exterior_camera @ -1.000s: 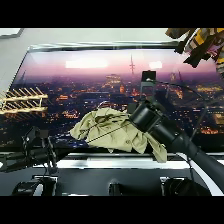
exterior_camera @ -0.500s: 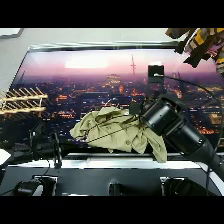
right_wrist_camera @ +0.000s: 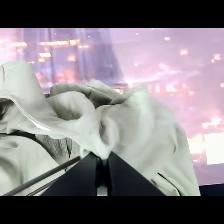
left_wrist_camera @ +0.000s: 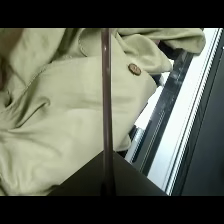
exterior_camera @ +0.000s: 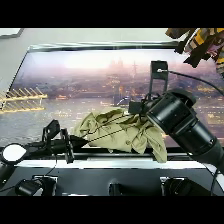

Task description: Fold the clothes and pants, and hang the long-sleeved shirts on hangers.

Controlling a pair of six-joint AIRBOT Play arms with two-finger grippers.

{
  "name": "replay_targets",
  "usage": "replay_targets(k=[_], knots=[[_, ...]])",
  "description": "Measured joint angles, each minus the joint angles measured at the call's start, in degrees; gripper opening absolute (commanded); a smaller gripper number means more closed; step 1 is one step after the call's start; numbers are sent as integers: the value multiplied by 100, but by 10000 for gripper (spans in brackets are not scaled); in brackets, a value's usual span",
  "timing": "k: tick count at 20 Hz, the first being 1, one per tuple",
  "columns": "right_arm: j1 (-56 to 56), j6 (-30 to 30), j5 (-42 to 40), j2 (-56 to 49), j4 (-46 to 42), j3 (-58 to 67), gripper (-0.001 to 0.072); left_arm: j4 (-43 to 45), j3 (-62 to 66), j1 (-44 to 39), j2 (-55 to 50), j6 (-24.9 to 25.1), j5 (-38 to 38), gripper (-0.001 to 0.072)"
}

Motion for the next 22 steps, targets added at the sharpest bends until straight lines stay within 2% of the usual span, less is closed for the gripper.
replay_targets(k=[9,18,22], knots=[[0,-87,-46,0,-149,13,33,-660,24,-938,-496,175,1156,19],[0,-221,-61,4,-37,20,33,-859,367,-1246,-1147,348,1462,19],[0,-262,-48,4,-2,20,34,-1178,514,-1272,-1429,599,1512,19]])
